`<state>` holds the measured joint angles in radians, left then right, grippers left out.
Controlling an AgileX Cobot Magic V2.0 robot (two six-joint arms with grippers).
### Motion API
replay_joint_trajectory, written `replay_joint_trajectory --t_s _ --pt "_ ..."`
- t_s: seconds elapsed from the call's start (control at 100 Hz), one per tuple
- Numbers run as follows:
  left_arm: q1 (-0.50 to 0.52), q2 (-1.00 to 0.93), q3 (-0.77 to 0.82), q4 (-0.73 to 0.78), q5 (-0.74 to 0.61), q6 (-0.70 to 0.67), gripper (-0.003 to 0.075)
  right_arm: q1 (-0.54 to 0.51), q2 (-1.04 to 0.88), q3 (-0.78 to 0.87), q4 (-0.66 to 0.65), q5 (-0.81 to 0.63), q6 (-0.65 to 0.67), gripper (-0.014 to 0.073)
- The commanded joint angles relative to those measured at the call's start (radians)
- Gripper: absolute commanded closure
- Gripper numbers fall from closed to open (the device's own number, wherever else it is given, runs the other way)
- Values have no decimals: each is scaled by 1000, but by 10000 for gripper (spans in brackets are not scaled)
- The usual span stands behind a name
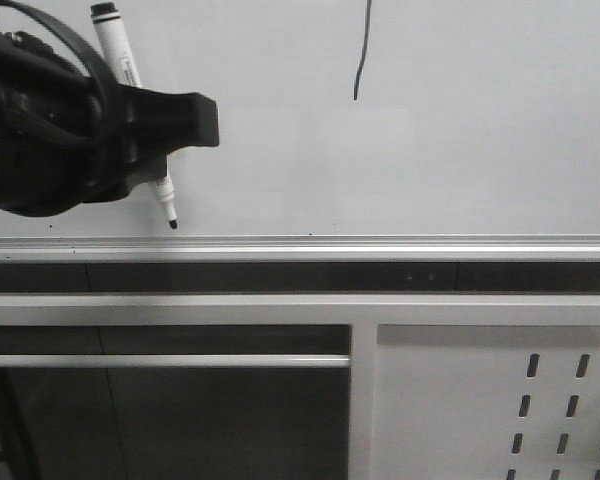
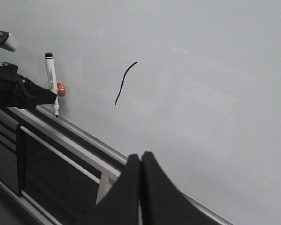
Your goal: Write number 1 on whiteboard
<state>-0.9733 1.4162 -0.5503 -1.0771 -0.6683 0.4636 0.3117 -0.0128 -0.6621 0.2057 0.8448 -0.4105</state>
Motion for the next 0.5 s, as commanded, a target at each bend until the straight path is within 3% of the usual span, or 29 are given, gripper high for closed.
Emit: replay_joint_trajectory --t_s 0.0,0.49 --pt "40 -31 -33 19 20 3 738 -5 -13 -17 0 -80 -2 664" --pt "67 -31 -72 90 48 5 738 -5 -13 -17 0 -80 -2 664"
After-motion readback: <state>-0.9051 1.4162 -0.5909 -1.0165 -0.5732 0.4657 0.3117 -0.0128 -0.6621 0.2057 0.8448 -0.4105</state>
